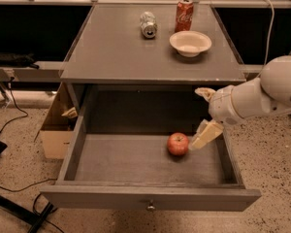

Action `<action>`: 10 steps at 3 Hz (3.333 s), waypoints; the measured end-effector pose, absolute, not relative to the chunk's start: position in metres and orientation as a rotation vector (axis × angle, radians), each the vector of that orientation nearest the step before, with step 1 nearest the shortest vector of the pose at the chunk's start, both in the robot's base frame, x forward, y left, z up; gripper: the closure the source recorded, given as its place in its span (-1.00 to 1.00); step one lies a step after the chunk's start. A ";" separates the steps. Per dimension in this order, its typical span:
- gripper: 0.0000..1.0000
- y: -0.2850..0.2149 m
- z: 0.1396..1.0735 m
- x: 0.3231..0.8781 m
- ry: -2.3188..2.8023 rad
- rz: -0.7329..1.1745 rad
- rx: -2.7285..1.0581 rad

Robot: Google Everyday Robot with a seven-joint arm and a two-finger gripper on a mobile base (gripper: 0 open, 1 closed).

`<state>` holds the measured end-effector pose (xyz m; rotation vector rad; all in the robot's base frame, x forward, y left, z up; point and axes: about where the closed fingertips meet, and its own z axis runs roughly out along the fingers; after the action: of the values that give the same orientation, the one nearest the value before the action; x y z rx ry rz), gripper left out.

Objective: Pick apple from top drawer and place on counter

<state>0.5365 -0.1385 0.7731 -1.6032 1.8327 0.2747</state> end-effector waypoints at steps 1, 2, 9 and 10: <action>-1.00 -0.126 0.730 0.556 1.835 0.344 -1.614; -1.00 -0.110 0.689 0.558 1.846 0.436 -1.618; 1.00 -0.057 0.861 0.568 1.785 0.093 -2.021; 1.00 -0.023 0.923 0.586 1.778 0.058 -2.074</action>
Offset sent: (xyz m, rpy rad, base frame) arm 0.0249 0.0443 -0.1330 0.1013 0.1726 0.0686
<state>0.5862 -0.0234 0.9231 -2.0738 1.7779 0.0583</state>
